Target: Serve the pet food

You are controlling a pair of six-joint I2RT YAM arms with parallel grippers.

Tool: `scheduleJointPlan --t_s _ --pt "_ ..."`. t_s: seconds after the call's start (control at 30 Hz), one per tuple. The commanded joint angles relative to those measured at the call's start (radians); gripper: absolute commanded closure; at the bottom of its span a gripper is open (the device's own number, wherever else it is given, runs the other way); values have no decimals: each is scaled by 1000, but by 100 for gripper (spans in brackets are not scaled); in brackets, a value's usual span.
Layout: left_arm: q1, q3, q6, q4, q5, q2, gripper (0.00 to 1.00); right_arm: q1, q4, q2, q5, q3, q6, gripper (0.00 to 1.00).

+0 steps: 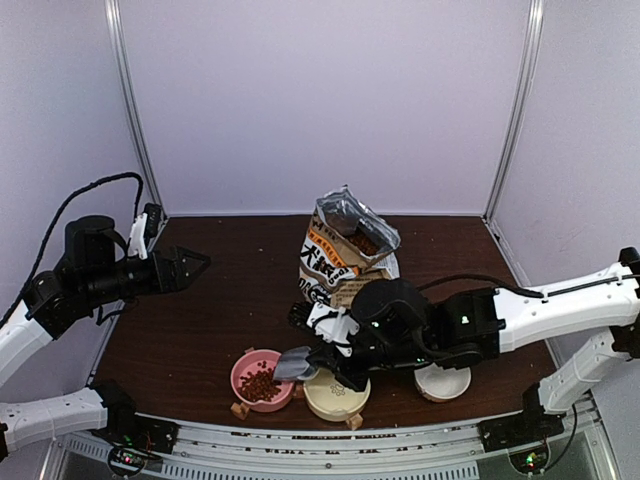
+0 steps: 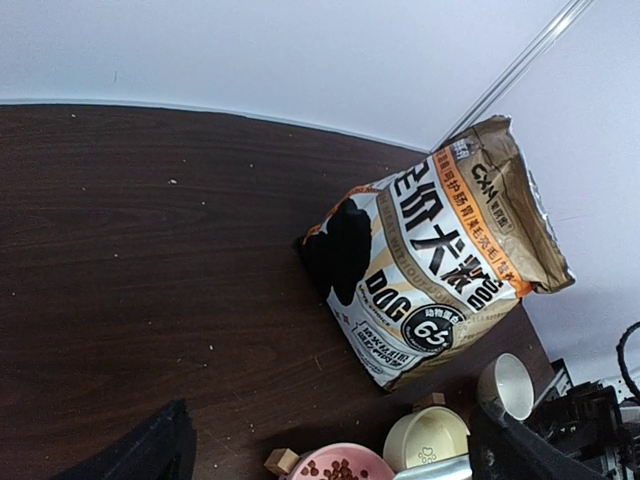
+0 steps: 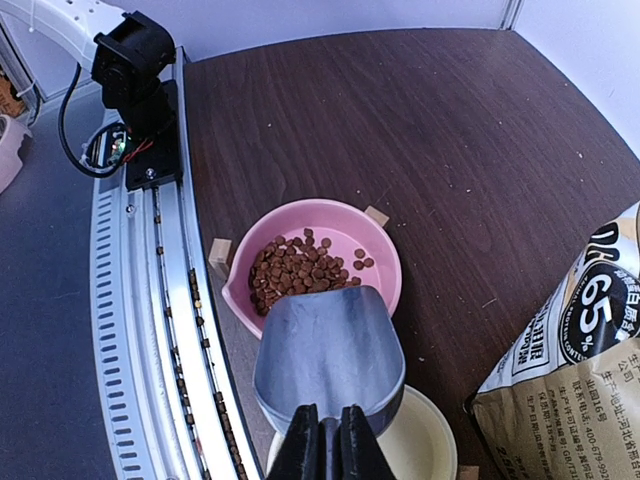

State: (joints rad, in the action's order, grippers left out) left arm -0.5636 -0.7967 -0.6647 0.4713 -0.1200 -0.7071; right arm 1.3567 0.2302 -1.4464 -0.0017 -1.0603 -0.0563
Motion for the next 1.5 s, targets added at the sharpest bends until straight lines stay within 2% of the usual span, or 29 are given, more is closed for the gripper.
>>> scheduleJointPlan --t_s 0.0,0.2,0.43,0.53,0.73,0.93,1.17,1.3,1.47 --pt "5 -29 24 -10 -15 7 2 -5 105 -30 -18 -75 53 100" --pt "6 -37 32 -2 -25 2 2 -4 202 -71 -7 -160 92 100" --pt "6 -44 31 -3 -26 -3 2 -5 157 22 -19 -187 60 100" --pt "6 -44 29 -3 -22 -3 2 -13 117 89 20 -174 34 100" --pt "6 -32 13 -5 8 6 2 -110 90 252 88 -132 -33 100" --pt "5 -26 7 -14 20 3 2 -241 241 345 132 -217 -60 100" --pt "6 -17 0 -27 20 -3 2 -418 394 332 22 -309 -67 100" --pt "5 -15 -1 -27 20 -4 2 -448 415 296 -44 -331 -80 100" --pt "5 -17 4 -25 24 -7 2 -468 490 237 15 -400 -80 100"
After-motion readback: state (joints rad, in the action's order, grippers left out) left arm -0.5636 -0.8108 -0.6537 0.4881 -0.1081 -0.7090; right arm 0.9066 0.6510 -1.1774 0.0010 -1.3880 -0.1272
